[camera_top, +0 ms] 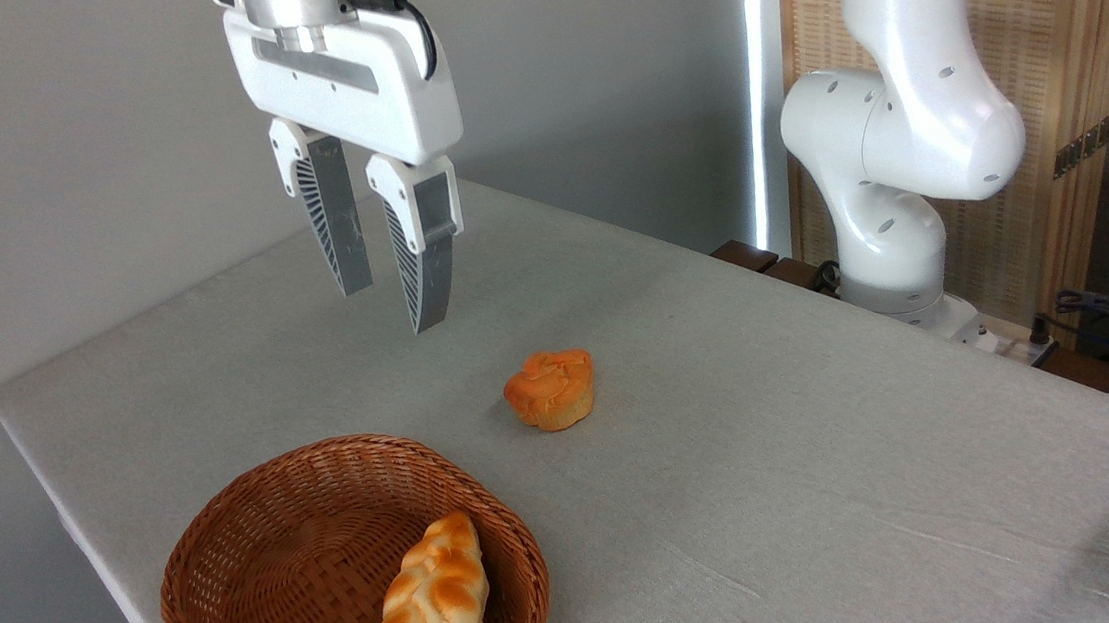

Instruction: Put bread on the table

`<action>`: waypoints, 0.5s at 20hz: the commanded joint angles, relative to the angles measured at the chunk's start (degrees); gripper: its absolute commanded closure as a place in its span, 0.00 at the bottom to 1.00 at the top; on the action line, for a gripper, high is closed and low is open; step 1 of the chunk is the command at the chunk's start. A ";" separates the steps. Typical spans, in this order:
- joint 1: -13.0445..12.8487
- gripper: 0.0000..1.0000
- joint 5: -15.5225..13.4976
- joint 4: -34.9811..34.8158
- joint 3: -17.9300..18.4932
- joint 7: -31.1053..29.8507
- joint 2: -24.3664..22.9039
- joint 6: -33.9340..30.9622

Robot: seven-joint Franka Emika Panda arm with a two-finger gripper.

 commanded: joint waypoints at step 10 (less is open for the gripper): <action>-1.69 0.00 -0.54 4.89 3.25 -2.41 3.03 -4.94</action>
